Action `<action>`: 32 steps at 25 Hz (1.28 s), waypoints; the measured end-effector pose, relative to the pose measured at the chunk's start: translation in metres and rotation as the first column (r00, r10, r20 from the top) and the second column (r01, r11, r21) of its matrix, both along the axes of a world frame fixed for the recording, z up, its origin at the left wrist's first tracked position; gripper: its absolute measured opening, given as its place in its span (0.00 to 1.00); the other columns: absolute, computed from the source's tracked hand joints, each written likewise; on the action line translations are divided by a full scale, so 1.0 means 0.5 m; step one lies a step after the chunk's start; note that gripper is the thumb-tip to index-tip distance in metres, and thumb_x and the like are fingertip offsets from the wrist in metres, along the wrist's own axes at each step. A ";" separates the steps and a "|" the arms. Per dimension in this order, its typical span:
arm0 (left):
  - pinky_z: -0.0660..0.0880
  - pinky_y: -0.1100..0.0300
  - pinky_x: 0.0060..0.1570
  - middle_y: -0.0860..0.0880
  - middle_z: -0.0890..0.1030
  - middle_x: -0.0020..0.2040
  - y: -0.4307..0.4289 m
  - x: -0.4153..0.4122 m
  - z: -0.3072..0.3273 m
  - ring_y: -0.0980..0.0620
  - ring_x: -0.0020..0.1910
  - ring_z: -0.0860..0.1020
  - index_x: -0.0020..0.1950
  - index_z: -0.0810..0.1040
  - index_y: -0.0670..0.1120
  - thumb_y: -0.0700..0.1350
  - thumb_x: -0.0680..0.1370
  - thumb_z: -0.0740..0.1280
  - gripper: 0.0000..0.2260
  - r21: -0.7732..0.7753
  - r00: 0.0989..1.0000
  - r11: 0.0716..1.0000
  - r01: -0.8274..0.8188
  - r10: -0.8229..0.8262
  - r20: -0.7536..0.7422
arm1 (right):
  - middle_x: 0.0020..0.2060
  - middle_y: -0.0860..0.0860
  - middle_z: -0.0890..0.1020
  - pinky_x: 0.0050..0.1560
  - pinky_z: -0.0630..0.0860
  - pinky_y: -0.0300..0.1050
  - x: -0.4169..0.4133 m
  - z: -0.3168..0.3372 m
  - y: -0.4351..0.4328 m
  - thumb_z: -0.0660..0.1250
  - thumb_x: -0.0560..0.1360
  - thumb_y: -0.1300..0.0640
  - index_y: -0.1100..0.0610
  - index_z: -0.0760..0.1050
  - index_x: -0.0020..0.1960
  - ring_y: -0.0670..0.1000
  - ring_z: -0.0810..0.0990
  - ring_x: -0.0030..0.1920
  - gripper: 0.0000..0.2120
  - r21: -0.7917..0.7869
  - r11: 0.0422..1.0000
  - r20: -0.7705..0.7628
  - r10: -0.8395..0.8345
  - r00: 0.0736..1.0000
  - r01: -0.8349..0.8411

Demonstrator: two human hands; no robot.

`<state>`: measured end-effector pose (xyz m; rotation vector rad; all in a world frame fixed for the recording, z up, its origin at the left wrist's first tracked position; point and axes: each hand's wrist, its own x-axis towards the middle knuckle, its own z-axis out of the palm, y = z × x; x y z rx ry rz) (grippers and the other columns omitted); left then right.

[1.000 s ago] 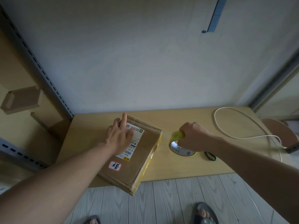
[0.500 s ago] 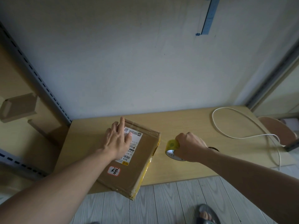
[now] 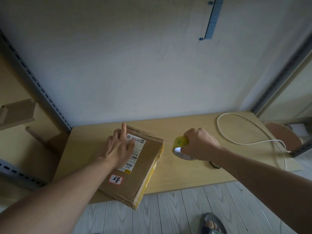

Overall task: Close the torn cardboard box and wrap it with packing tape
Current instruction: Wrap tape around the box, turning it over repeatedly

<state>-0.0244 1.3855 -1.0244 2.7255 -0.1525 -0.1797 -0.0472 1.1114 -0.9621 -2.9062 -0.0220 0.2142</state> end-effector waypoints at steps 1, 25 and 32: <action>0.58 0.47 0.72 0.38 0.63 0.74 0.002 0.000 -0.005 0.39 0.70 0.66 0.82 0.37 0.42 0.57 0.84 0.49 0.34 -0.008 1.000 1.000 0.003 -0.003 -0.005 | 0.29 0.49 0.73 0.27 0.62 0.38 0.000 -0.010 -0.002 0.69 0.68 0.50 0.55 0.68 0.32 0.51 0.68 0.28 0.14 -0.013 1.000 -0.029 0.001 1.000 -0.002; 0.54 0.23 0.69 0.34 0.32 0.79 -0.146 -0.025 0.070 0.25 0.77 0.37 0.80 0.30 0.53 0.54 0.79 0.65 0.46 0.314 0.924 0.950 -0.004 0.123 -0.361 | 0.35 0.50 0.77 0.29 0.68 0.40 0.010 -0.053 0.000 0.71 0.69 0.44 0.52 0.72 0.40 0.53 0.78 0.37 0.14 0.114 0.993 -0.106 0.011 0.994 0.001; 0.65 0.54 0.72 0.38 0.62 0.80 0.002 0.050 0.128 0.41 0.77 0.63 0.82 0.50 0.42 0.54 0.81 0.64 0.37 0.101 0.938 0.992 -0.077 0.107 -0.330 | 0.35 0.48 0.78 0.36 0.77 0.48 0.030 -0.025 0.088 0.73 0.67 0.52 0.50 0.72 0.41 0.56 0.76 0.37 0.10 0.349 0.933 0.113 0.051 0.992 -0.088</action>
